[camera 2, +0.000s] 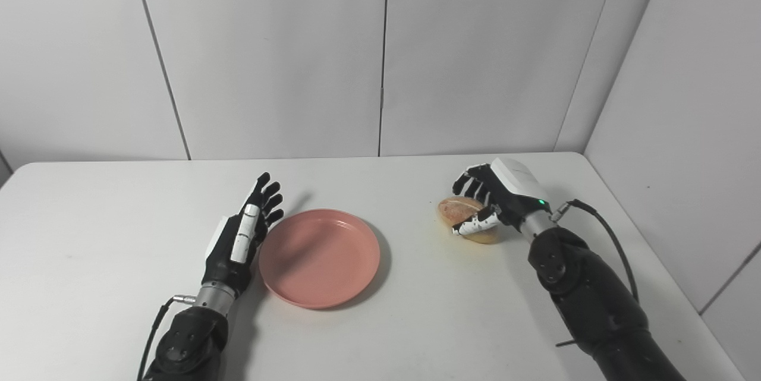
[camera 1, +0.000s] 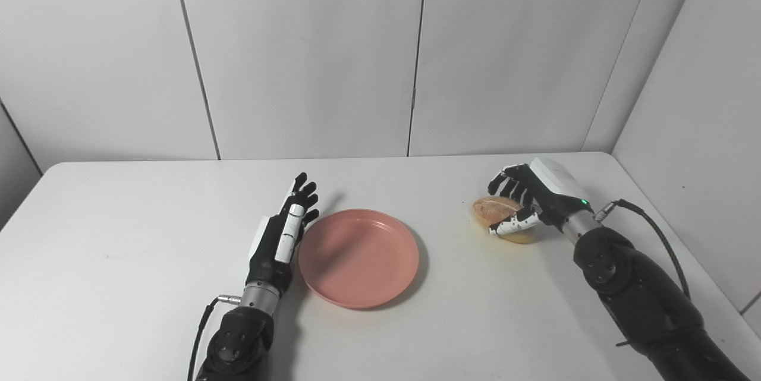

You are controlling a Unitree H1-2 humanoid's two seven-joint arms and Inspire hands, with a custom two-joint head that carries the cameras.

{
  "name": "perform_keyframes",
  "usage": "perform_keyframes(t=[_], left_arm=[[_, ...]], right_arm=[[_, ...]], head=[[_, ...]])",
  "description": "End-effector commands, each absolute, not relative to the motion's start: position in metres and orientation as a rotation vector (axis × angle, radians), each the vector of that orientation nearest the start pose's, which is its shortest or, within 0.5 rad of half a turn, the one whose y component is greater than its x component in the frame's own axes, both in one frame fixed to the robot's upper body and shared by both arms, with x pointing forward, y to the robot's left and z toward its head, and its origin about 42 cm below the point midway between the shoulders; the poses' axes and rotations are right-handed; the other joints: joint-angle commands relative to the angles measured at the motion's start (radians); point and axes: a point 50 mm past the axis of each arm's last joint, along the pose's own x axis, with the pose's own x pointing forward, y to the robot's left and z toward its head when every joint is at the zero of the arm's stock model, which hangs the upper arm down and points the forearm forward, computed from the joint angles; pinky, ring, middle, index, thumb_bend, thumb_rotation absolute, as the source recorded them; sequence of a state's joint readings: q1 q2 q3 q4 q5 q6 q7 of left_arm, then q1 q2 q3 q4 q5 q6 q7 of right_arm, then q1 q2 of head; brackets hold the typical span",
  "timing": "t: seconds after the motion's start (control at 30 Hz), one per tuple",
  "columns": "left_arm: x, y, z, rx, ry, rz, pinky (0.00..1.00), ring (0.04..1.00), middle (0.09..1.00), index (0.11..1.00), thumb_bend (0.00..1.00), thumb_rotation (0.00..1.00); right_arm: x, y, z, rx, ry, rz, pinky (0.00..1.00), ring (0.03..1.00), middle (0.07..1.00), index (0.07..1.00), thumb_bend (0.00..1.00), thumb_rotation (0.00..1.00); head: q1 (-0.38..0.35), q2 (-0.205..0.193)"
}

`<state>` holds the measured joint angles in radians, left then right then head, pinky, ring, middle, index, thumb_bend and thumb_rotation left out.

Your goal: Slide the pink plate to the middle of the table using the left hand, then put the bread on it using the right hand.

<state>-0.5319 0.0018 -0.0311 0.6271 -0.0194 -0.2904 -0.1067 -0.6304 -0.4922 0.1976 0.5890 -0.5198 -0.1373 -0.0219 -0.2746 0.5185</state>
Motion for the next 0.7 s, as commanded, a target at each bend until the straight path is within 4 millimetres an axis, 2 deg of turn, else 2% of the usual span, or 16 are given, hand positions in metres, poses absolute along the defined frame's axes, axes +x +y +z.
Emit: perform_keyframes(t=[0.0,0.27,0.37,0.57,0.67], left_arm=[[0.425,0.158,0.104,0.024,-0.108,-0.247,0.92,0.952,0.964,0.976,0.63,1.0],[0.425,0.155,0.105,0.027,-0.114,-0.246,0.92,0.953,0.965,0.978,0.62,1.0],[0.424,0.156,0.105,0.032,-0.112,-0.245,0.93,0.953,0.964,0.976,0.63,1.0],[0.425,0.155,0.105,0.031,-0.106,-0.242,0.93,0.955,0.964,0.973,0.63,1.0],[0.425,0.154,0.105,0.018,-0.109,-0.243,0.94,0.96,0.968,0.977,0.63,1.0]], right_arm=[[0.481,-0.339,0.24,-1.076,-0.275,0.036,0.37,0.446,0.449,0.512,0.52,0.0],[0.477,-0.337,0.254,-1.066,-0.326,0.035,0.38,0.449,0.448,0.519,0.52,0.0],[0.474,-0.328,0.266,-1.042,-0.409,0.014,0.36,0.434,0.442,0.526,0.52,0.0],[0.466,-0.308,0.284,-0.949,-0.567,-0.009,0.39,0.458,0.451,0.523,0.52,0.0],[0.46,-0.291,0.295,-0.916,-0.647,0.015,0.39,0.408,0.476,0.545,0.51,0.0]], head=[[0.001,0.001],[0.009,0.009],[0.013,0.01],[0.014,0.01],[0.018,0.011]])
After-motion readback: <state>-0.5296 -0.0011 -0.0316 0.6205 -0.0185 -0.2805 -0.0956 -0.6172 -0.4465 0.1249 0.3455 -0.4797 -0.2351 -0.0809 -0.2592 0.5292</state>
